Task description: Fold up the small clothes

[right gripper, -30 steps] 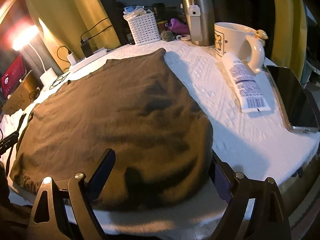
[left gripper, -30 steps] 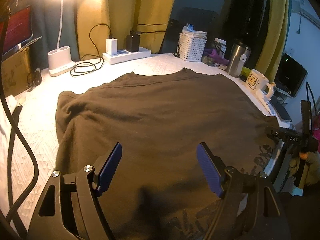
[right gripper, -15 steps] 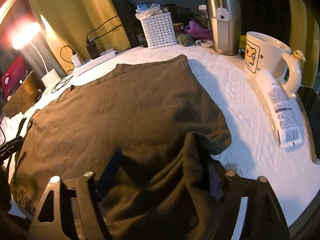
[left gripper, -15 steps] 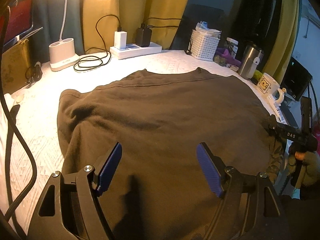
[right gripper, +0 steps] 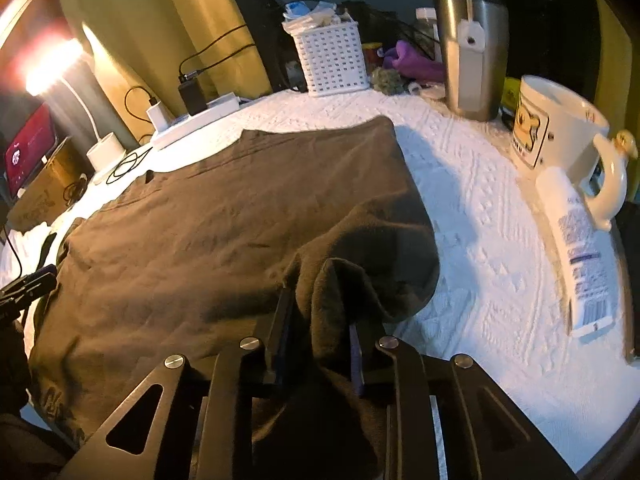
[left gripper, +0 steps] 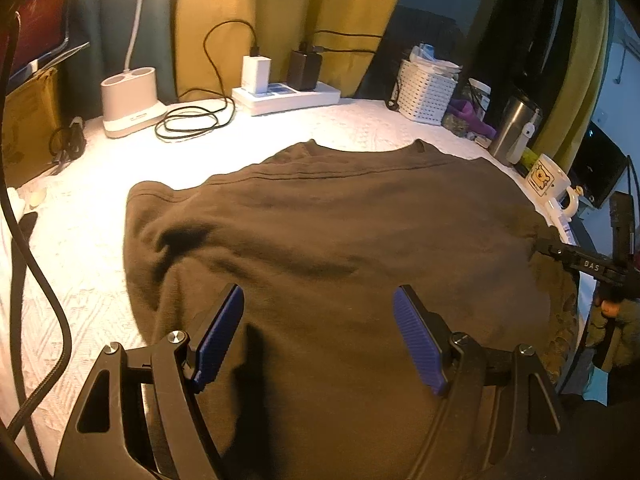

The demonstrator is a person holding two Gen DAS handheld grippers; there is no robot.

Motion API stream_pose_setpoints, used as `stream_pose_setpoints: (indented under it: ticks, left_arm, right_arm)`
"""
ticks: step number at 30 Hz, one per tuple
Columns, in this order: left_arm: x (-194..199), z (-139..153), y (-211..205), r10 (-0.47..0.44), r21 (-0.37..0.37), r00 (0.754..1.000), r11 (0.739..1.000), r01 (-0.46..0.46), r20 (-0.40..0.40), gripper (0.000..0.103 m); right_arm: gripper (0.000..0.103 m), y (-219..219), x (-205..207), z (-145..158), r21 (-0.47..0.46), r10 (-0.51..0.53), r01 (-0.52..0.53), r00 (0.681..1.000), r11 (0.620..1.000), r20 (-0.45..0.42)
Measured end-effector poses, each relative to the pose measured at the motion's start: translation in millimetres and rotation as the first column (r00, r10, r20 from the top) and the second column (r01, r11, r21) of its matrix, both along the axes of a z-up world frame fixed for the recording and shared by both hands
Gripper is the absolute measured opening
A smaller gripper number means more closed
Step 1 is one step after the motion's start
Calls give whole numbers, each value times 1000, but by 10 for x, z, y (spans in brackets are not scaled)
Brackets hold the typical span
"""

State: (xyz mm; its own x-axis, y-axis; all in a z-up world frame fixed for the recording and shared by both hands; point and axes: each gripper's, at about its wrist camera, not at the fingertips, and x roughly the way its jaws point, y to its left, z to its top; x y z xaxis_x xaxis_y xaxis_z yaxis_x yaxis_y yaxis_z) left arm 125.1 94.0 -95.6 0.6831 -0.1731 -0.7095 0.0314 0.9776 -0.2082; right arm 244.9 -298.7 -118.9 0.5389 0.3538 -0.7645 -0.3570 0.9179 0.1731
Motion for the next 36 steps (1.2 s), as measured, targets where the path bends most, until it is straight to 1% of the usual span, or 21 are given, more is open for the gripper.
stream_pose_setpoints:
  ticks: [5,10,14,19,22,26,32,36]
  left_arm:
    - [-72,18,124,10,-15,1000,1000,-10,29,78]
    - [-168,34,241,30,-33,998,999,-28,48,78]
    - [-277,48,358,51,-46,996,998,-48,67,78]
    - [-418,53,496,74,-57,994,996,-70,82,78]
    - [-499,63,568,78,-61,992,996,-72,96,78]
    - [-617,92,689,96,-70,989,994,-89,112,78]
    - [-769,78,862,128,-78,985,990,-119,118,78]
    - [-844,58,947,147,-87,982,987,-137,119,78]
  right_arm:
    - [22,135,-42,228,-29,27,-25,998,999,57]
    - [22,402,-87,481,-68,90,-82,988,994,126]
    - [22,697,-158,645,-93,161,-146,972,985,172]
    - [21,1173,-279,731,-100,269,-254,943,962,194]
    - [21,1481,-358,747,-96,327,-313,923,945,201]
    - [21,1870,-528,682,-108,418,-404,889,908,189]
    - [21,2433,-853,437,-134,548,-532,826,836,134]
    - [21,2662,-1026,260,-150,601,-586,794,796,89]
